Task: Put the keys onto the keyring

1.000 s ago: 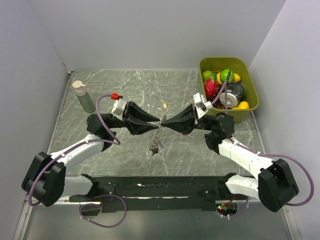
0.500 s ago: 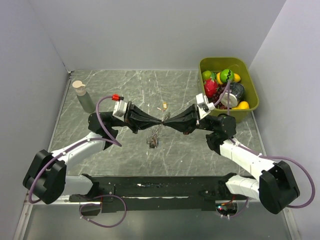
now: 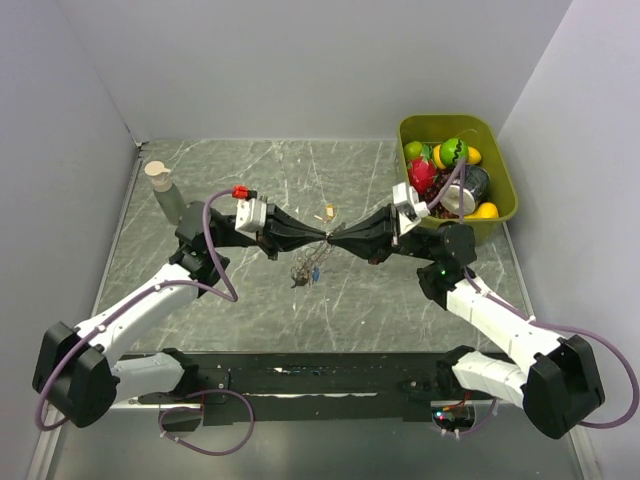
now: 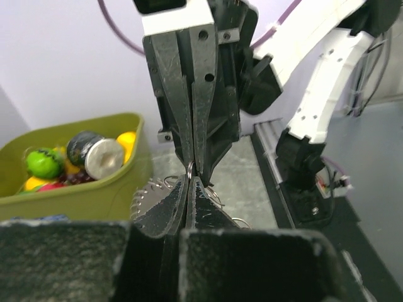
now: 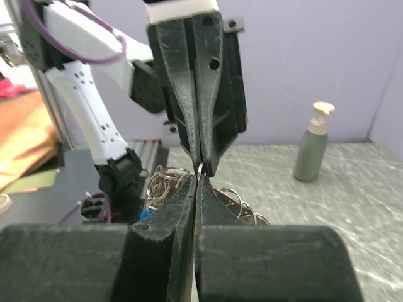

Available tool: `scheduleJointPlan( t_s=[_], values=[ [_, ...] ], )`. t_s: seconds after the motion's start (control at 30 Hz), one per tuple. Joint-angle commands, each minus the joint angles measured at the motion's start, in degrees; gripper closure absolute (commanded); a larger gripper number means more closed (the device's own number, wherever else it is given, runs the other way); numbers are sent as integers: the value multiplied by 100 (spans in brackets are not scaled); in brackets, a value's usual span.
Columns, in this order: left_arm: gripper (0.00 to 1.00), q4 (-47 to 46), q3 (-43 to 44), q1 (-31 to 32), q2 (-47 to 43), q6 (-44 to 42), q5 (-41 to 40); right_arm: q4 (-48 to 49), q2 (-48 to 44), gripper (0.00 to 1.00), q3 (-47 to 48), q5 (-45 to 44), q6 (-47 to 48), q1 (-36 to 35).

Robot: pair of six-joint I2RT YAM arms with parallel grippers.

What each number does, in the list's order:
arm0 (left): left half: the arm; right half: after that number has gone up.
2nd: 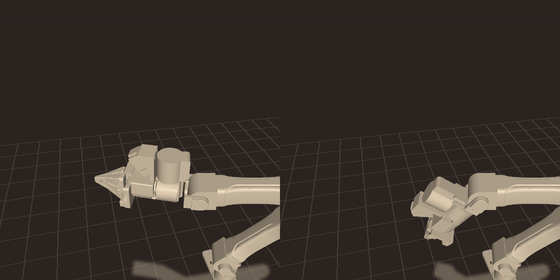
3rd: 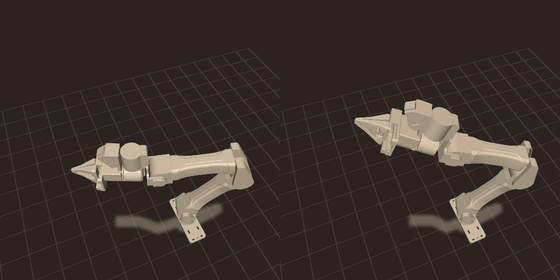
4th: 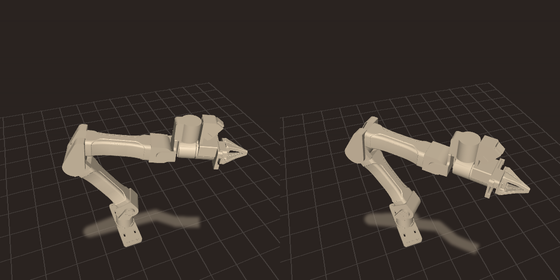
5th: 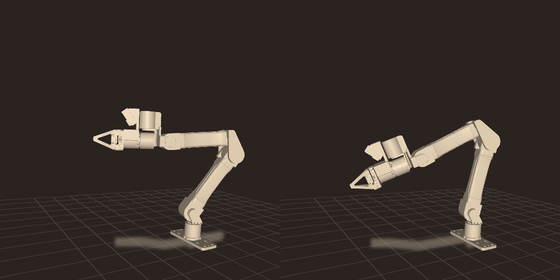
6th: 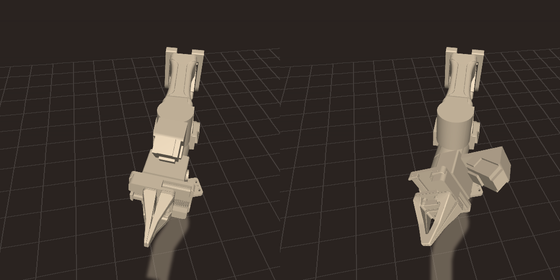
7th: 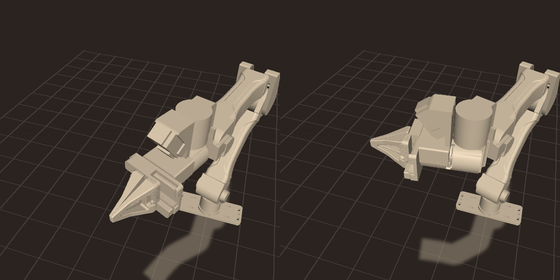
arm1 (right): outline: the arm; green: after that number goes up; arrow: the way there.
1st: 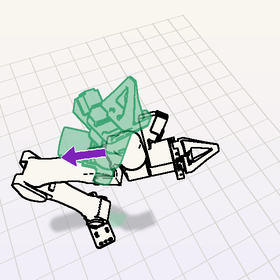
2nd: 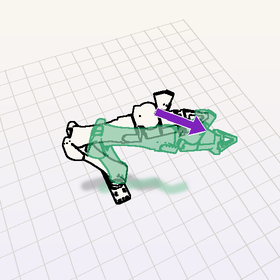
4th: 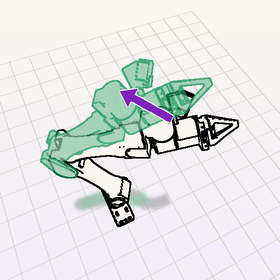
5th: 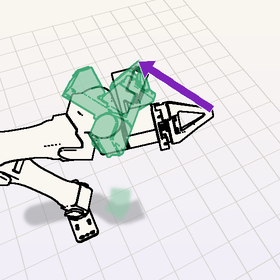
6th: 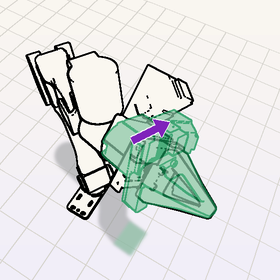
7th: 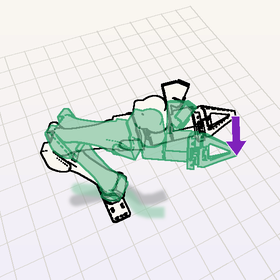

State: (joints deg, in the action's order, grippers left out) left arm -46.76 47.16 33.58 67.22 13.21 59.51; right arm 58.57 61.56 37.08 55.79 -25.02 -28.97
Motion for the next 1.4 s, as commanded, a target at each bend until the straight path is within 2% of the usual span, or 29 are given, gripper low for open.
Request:
scheduleJointPlan(
  t_s=[0.0,0.1,0.17,0.2,0.23,0.4,0.47,0.5,0.53,0.57,0.63,0.8,1.0,1.37],
  values=[
    [99,1634,452,245,-174,-1250,-141,-1591,23,93,633,142,673,-118],
    [99,2048,566,254,-192,-1584,-167,-1831,75,87,756,222,787,-126],
    [99,2040,558,254,-218,-1594,-159,-1998,110,87,809,274,823,-118],
    [99,1979,540,254,-227,-1568,-150,-2076,119,89,862,275,823,-126],
    [99,1969,540,245,-236,-1541,-158,-2216,137,100,888,275,840,-126],
    [99,1935,479,254,-315,-1559,-202,-2262,93,100,863,239,858,-118],
    [97,1768,409,254,-359,-1445,-351,-1738,41,100,722,169,657,-118],
    [91,1689,313,254,-402,-1366,-404,-1456,14,100,548,134,560,-109],
    [68,1470,260,254,-446,-1296,-561,-1218,14,100,468,134,455,-100],
    [60,1338,198,254,-473,-1077,-650,-685,14,100,345,151,236,-100],
    [50,882,-4,236,-526,-769,-703,-225,102,100,256,230,-133,-82],
    [53,-235,-329,61,-456,82,-326,1311,321,100,19,275,-820,-47],
    [64,-1976,-646,-89,-342,1059,8,2088,444,100,-104,143,-1321,-12],
    [71,-2021,-629,-106,-245,1113,88,2150,286,100,-236,-86,-1190,41]
  ],
)
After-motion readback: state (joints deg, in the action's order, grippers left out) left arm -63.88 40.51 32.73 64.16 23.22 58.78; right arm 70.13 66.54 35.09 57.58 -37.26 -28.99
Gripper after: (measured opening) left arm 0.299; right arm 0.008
